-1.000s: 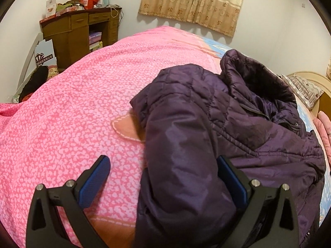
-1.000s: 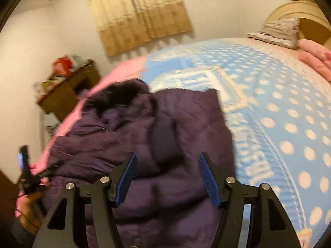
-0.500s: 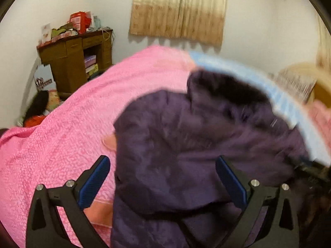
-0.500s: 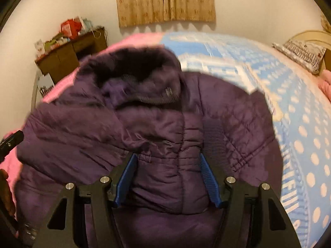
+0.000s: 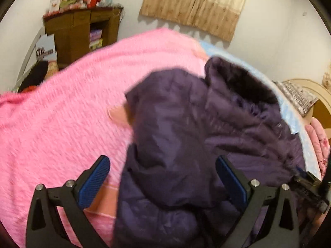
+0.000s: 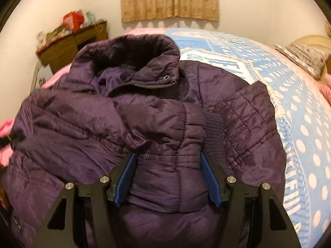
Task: Fold large clothes
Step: 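Lay the sleeve on the jacket and open the left gripper, then grasp the jacket hood edge with both grippers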
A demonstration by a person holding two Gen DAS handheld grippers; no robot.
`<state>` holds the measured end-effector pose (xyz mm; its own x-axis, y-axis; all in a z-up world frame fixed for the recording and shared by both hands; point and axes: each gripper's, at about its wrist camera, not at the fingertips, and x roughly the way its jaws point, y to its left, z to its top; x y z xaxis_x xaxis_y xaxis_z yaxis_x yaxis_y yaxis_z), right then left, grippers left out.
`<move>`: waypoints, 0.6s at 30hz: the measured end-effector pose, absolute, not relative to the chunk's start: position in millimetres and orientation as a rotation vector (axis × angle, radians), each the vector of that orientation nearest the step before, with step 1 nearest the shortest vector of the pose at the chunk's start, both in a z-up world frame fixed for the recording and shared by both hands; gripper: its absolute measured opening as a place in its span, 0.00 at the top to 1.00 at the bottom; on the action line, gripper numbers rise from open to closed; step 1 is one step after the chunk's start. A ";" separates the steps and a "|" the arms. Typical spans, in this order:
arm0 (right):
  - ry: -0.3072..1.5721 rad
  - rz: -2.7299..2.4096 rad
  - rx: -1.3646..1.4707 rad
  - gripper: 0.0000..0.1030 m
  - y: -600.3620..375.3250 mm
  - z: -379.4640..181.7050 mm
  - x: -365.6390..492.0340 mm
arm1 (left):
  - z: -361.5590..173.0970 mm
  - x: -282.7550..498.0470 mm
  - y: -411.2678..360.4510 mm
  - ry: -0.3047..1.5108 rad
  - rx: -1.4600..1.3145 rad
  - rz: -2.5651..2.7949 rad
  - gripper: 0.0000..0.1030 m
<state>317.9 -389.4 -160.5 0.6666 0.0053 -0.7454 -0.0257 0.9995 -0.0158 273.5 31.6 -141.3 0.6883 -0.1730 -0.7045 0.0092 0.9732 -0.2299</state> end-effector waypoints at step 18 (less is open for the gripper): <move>0.762 0.135 -0.020 0.38 -414.2 -86.9 307.0 | -90.6 310.9 45.5 0.730 -0.208 -0.146 0.00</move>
<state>307.0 -414.2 -86.9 0.7151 0.1150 -0.6895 -0.1293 0.9911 0.0312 310.9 45.5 -90.6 0.7364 -0.2041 -0.6450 0.0599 0.9694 -0.2382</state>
